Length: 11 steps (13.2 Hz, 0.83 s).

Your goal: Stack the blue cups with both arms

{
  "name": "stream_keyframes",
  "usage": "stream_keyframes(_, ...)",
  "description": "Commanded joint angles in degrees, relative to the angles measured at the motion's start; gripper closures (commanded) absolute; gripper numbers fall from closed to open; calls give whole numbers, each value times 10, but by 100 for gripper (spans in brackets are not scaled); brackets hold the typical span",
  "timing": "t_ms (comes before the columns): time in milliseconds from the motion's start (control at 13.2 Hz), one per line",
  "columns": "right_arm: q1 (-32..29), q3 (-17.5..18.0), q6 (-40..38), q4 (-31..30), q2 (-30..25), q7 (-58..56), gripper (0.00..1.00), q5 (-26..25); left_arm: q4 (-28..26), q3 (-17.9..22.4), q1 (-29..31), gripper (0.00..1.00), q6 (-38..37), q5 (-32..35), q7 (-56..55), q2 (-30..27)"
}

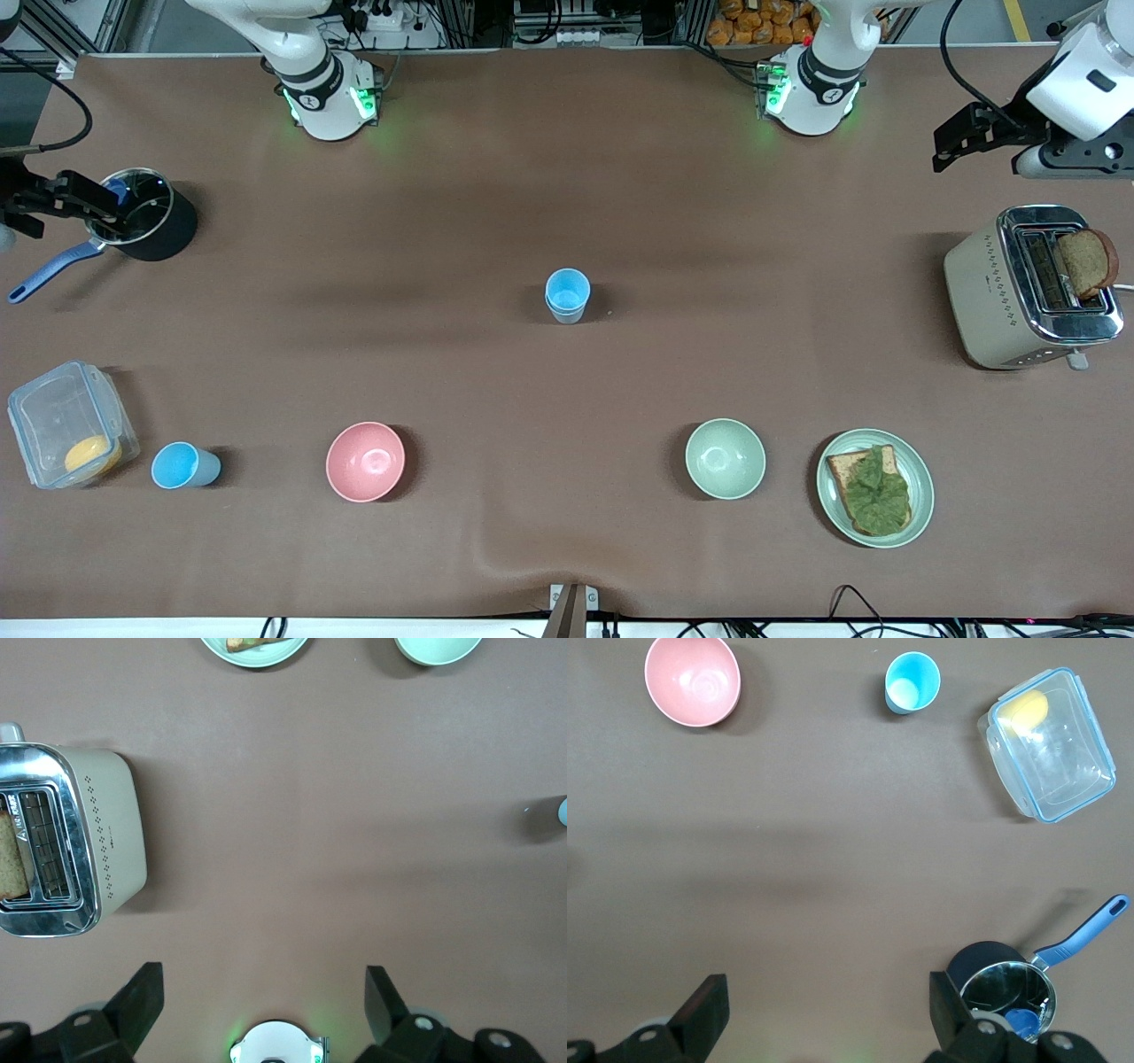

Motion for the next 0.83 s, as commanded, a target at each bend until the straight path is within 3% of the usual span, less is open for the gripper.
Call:
stream_keyframes(0, -4, 5, 1, 0, -3, -5, 0, 5, 7, -1, 5, 0, -14, 6, 6, -6)
stream_keyframes(756, -4, 5, 1, 0, -3, -5, 0, 5, 8, 1, 13, 0, -16, 6, 10, -4)
